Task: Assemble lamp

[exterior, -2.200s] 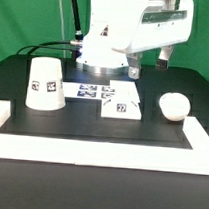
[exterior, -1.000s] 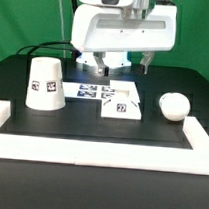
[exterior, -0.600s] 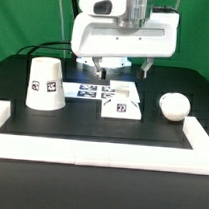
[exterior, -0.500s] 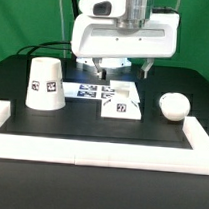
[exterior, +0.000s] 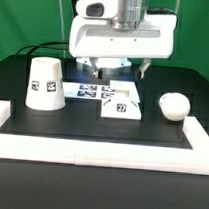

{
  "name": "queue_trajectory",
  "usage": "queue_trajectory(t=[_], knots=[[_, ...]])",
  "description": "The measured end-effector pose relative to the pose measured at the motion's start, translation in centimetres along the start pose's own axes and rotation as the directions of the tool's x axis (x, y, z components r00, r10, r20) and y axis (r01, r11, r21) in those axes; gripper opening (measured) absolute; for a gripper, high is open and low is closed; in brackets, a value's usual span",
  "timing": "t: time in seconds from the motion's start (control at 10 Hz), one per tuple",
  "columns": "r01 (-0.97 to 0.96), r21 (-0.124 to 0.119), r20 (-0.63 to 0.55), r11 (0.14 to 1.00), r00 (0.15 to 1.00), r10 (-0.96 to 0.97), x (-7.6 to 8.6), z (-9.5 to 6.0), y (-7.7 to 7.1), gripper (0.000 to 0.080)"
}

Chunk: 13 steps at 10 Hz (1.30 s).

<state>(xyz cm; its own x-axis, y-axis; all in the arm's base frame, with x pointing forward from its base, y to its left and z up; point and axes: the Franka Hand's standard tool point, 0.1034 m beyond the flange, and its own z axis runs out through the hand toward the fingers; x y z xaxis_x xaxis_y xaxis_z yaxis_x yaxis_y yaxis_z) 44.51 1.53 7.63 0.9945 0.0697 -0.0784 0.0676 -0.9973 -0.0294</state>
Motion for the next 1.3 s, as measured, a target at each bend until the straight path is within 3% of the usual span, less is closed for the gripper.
queue_trajectory(t=[0.2,0.7,1.3], knots=[[-0.080,0.030,0.023,0.996,0.997,0.080,-0.9,0.6,-0.2,0.0700],[-0.071,0.025,0.021,0.997,0.997,0.070,-1.0,1.2,-1.6,0.0700],[-0.056,0.024,0.022,0.998,0.998,0.055,-1.2,2.2,-1.5,0.0700]])
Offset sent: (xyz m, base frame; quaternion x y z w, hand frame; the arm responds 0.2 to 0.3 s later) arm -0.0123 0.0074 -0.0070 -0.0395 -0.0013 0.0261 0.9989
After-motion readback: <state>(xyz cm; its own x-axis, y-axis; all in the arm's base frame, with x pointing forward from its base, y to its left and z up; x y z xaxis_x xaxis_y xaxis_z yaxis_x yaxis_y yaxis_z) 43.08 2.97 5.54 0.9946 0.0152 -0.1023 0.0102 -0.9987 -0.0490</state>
